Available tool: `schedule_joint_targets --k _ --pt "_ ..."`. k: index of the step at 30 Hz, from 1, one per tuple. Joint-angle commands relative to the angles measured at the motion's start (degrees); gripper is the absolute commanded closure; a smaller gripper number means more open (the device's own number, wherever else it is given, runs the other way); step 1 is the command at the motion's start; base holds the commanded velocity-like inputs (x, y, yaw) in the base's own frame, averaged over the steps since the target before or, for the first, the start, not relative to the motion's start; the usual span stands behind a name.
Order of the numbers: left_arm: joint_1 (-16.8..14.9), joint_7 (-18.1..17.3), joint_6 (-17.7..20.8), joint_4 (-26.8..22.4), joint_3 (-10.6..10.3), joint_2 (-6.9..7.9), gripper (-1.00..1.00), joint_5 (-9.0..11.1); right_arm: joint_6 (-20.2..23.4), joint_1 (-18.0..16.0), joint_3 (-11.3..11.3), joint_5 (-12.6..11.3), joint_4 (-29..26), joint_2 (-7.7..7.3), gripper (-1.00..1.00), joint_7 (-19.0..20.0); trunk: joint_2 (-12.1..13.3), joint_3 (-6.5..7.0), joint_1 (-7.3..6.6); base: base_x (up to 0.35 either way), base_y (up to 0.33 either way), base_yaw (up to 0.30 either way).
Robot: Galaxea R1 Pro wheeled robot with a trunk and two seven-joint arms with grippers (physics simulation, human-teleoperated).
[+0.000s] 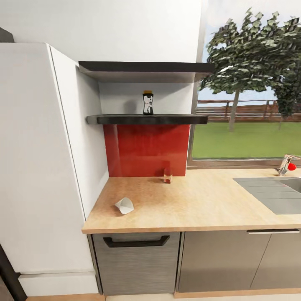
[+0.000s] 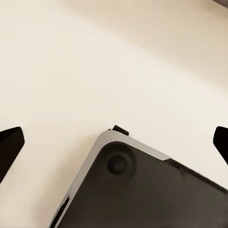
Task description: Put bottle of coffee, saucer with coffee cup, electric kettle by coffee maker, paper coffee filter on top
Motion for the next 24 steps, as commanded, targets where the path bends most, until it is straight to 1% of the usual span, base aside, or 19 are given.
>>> schedule_joint_targets --k 1,17,24 --pt "0.02 0.08 -0.07 -0.05 -0.48 0.02 -1.0 0.43 -0.38 -0.06 0.1 -0.24 0.2 0.01 -1.0 -0.07 -0.04 -0.01 0.02 0.0 0.342 0.0" --pt "0.02 0.08 -0.12 -0.05 -0.5 0.02 -1.0 0.41 -0.43 -0.08 0.16 -0.07 0.2 0.01 -1.0 -0.04 -0.04 -0.01 0.02 -0.001 0.342 0.0" --pt "0.02 0.08 -0.18 -0.05 -0.56 0.02 -1.0 0.3 -0.4 -0.08 0.09 -0.53 0.2 -0.05 -1.0 0.41 -0.04 -0.01 0.02 -0.088 0.342 0.0"
